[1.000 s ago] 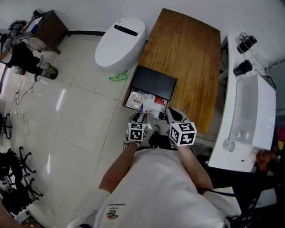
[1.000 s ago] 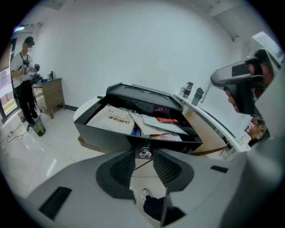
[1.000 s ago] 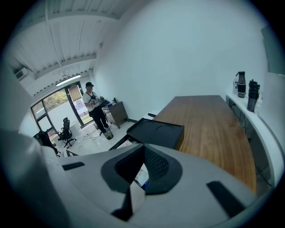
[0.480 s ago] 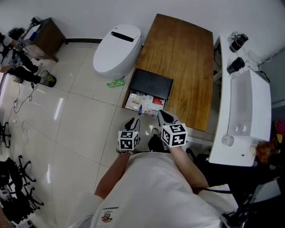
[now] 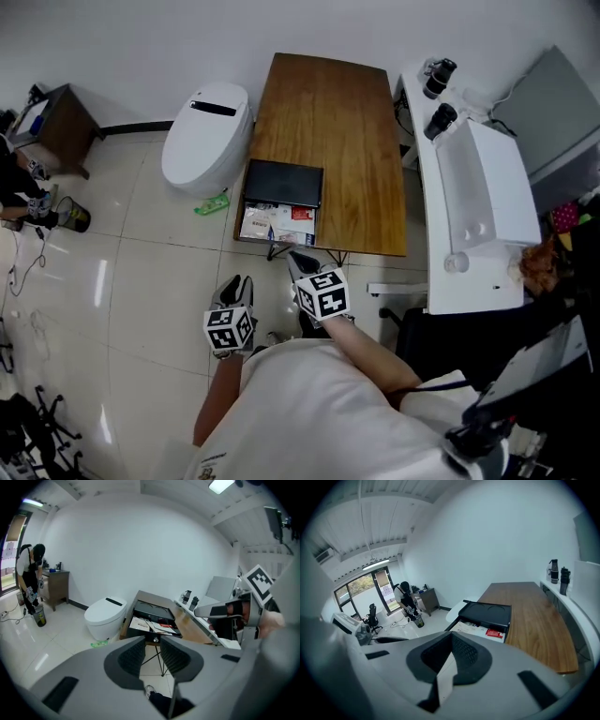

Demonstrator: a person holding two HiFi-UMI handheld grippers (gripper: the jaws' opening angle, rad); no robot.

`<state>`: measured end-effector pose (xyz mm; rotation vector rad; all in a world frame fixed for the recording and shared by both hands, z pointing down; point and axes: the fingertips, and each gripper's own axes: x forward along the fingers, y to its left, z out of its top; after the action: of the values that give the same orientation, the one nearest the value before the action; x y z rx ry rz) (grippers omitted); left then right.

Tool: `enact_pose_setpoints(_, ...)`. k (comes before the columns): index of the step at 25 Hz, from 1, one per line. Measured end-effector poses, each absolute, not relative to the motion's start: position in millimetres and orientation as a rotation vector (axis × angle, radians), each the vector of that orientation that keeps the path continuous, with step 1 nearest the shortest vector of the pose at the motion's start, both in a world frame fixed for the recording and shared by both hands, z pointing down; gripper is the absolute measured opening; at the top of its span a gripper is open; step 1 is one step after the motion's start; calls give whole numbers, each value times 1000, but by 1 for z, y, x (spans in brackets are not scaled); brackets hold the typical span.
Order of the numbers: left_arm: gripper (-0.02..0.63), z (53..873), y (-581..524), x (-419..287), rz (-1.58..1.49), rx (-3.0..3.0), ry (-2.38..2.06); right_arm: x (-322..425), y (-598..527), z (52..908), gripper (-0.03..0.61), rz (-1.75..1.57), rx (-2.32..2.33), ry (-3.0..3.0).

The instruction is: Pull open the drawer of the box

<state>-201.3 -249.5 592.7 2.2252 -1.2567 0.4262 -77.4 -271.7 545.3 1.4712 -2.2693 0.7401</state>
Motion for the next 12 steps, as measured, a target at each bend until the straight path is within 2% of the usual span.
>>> enact_pose_setpoints(7,103,562,-212,-210,411,2315,-1154,-113,-220,560,-12,763,1471,-2228)
enact_pose_setpoints(12,97,528,-192,-208,365,2390,-1110,-110,-192,559,-12,770,1530,-2191)
